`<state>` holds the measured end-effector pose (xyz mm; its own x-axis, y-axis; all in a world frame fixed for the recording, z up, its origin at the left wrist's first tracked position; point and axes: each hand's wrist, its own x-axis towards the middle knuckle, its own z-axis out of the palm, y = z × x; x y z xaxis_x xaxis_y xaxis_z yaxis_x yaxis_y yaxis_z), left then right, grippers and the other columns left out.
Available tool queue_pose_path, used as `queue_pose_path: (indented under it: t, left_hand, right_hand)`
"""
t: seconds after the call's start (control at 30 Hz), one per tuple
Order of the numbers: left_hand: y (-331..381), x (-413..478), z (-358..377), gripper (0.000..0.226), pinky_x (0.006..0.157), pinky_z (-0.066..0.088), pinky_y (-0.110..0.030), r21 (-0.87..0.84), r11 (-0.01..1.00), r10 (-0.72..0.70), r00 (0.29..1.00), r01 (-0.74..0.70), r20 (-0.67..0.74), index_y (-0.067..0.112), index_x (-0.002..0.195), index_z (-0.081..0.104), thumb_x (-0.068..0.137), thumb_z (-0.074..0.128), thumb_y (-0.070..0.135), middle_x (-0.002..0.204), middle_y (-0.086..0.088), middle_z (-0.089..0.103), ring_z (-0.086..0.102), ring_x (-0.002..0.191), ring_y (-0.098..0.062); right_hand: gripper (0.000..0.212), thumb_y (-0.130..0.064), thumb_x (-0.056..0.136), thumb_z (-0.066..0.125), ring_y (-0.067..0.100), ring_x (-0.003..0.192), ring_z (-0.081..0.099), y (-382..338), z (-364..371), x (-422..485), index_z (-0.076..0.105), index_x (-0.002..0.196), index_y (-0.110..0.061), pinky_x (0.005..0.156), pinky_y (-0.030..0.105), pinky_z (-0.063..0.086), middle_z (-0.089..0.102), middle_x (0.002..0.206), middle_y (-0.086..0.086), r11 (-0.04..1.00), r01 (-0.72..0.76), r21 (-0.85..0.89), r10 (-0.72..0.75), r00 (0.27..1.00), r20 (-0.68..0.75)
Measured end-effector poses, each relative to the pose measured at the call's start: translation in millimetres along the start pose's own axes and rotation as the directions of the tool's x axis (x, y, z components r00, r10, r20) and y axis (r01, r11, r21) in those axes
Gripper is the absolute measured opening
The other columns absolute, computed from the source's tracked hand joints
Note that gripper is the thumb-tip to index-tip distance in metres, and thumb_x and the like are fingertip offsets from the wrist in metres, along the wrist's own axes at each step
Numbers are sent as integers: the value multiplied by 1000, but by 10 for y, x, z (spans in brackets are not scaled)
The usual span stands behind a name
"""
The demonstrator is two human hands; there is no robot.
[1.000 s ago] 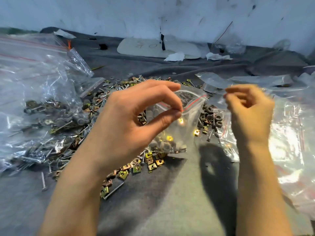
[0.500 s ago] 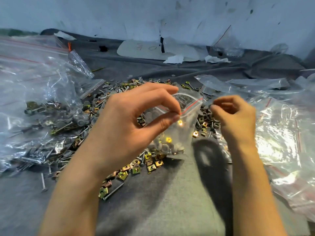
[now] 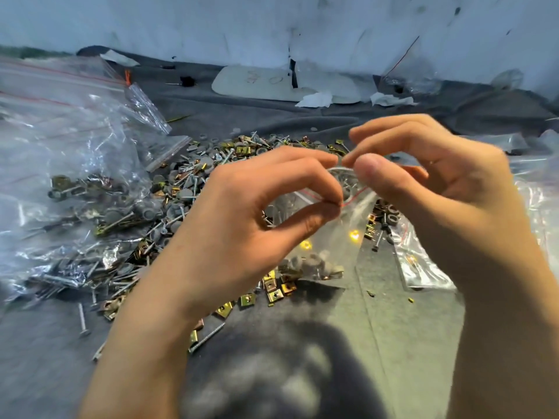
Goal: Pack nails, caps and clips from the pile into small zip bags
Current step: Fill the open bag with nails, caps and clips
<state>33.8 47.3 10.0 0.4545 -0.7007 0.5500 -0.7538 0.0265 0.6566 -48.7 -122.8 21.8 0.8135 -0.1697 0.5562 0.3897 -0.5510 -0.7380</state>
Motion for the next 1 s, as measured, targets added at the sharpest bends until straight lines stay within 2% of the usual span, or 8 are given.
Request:
queue_pose_path:
  t: [0.1,0.23,0.37,0.47,0.6,0.7,0.8,1.0]
  left_hand:
    - [8,-7,-15,16,101,49,-39,6,1000,-10,1000,10,-4,9,92,69,86,66,24,121,0,65,61,117,-12]
    - [2,1,-9,15,97,51,-33,24,999,-32,999,33,-14,12,93,70,83,64,21,118,1,66,64,111,-10]
    - [-46,12,13,17,88,55,-23,26,994,-107,993,108,-52,14,97,71,82,68,6,119,3,65,67,101,-8]
    - [-93,4,-5,37,82,55,-18,-14,982,-190,971,190,-143,32,109,66,82,70,6,105,13,69,68,94,-5]
    - [-171,-5,-54,44,75,55,-16,-84,958,-287,916,274,-279,43,112,62,84,72,11,87,7,70,68,80,-8]
    - [-182,-8,-67,41,69,51,-13,-163,946,-316,908,279,-274,40,113,63,84,72,12,88,7,71,67,76,-6]
    - [-172,-2,-32,44,72,54,-15,-175,944,-316,916,278,-248,40,113,62,83,73,10,89,6,71,68,77,-8]
    - [-183,-3,-24,67,74,53,-15,-250,942,-283,930,224,-233,44,128,50,81,75,3,81,0,70,68,75,-7]
  right_hand:
    - [4,-25,80,70,14,99,64,18,-72,-40,69,83,-22,78,25,50,67,99,-2,997,-63,50,59,996,72]
    - [7,-17,74,73,33,76,64,75,-110,-71,68,78,-15,67,43,51,67,84,13,985,-119,125,110,991,77]
    - [7,-10,73,72,21,69,63,153,-124,-79,67,77,-11,67,37,49,69,79,14,972,-176,154,164,983,87]
    - [22,4,75,71,14,68,63,217,-148,-72,64,77,-17,67,29,50,68,72,6,967,-202,153,200,979,27]
    - [21,-7,67,73,15,69,65,218,-168,-76,62,82,-16,70,25,55,68,75,9,952,-232,199,234,972,9]
    - [24,1,69,73,16,69,63,234,-164,-81,62,85,-14,67,22,53,68,73,7,941,-259,219,260,965,23]
    - [32,11,72,70,15,67,61,242,-151,-83,61,84,-16,64,20,52,65,71,4,939,-268,215,267,963,36]
    - [39,17,75,66,10,63,56,228,-132,-72,54,81,-20,59,17,49,61,69,1,944,-232,235,234,972,21]
